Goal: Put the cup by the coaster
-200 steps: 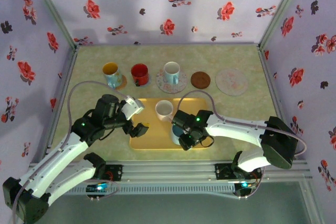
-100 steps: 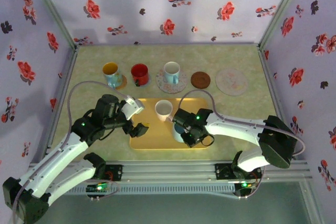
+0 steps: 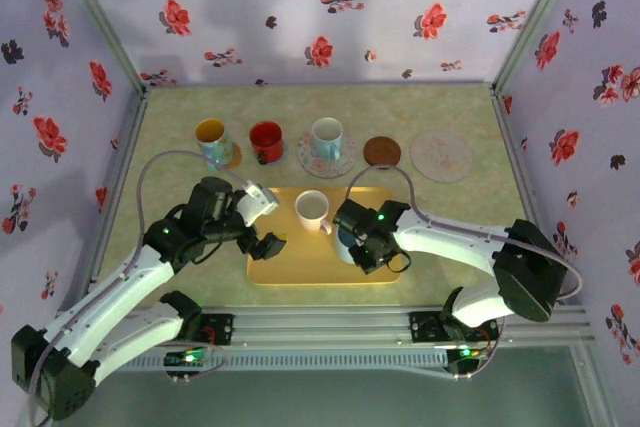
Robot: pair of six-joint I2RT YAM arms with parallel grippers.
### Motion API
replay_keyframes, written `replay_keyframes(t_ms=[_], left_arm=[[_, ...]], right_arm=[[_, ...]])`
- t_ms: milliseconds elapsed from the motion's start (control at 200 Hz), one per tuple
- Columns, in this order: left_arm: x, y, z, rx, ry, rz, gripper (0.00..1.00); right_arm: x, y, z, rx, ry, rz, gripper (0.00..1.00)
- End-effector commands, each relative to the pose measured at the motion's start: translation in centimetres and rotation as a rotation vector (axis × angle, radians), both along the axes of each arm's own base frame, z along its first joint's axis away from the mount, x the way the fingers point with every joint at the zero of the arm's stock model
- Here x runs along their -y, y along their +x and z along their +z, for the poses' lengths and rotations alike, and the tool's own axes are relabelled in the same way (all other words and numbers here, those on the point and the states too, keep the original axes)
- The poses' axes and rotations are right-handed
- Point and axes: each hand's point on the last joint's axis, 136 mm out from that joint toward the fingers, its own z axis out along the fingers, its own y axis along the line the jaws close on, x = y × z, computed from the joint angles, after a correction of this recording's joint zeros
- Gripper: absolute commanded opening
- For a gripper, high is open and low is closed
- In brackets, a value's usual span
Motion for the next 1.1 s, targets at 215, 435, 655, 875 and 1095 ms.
replay_keyframes(t_ms=[215, 435, 655, 875, 1095], left_arm=[[1.3, 1.3, 2.5, 0.075, -0.073, -0.001, 1.00], [1.6, 1.7, 3.0, 0.091, -0.095, 0.006, 1.00], [1.9, 2.3, 3.2, 0.104, -0.112, 0.018, 1.00], [2.4, 3.1, 3.8, 0.125, -0.153, 0.042, 1.00], [3.0, 4.0, 4.4, 0.153, -0.180, 0.049, 1.00]], right_arm=[[0.4, 3.6, 4.6, 0.191, 0.104, -0.080, 0.00], [0.8, 5.1, 5.8, 0.249, 0.168, -0.149, 0.00], [1.5, 7.1, 7.4, 0.322, 0.202, -0.205, 0.00], [2.5, 10.2, 9.3, 0.416, 0.215, -0.277, 0.00], [3.6, 12.9, 10.5, 0.504, 0.224, -0.333, 0.00]])
